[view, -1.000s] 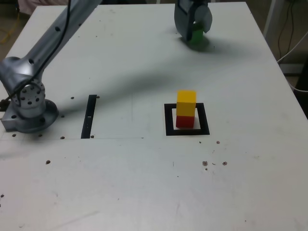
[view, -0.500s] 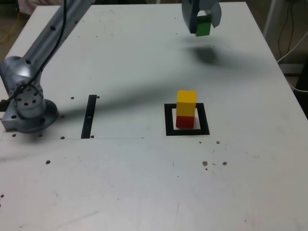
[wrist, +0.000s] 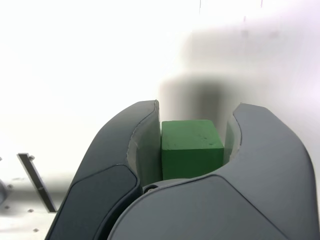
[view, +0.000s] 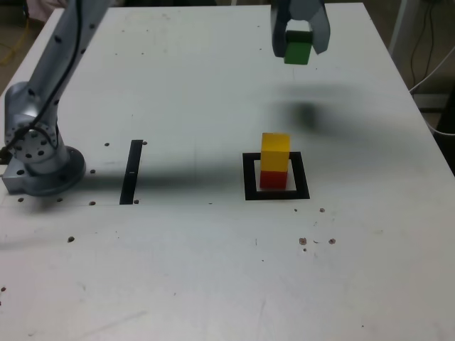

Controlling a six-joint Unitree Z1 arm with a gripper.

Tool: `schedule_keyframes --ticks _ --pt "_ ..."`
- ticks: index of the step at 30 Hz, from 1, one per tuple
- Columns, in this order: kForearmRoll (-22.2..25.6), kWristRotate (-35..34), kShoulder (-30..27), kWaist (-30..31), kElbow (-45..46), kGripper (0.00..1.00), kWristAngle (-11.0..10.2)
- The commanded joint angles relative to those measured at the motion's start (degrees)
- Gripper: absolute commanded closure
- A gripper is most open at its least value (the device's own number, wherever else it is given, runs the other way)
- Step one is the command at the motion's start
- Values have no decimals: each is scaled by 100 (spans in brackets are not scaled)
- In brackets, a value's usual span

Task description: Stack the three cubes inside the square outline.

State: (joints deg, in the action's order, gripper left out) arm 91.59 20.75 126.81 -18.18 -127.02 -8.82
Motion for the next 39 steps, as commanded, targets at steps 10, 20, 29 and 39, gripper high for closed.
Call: schedule_keyframes --ticks 10,20,29,39 --pt "-95 -333 -1181 685 1327 69 119" --pt "-379 -967 -1688 1448 2212 69 321" --pt "-423 -1570 -1771 2022 2299 69 508" --pt "-675 -1752 -1789 2274 2470 69 587"
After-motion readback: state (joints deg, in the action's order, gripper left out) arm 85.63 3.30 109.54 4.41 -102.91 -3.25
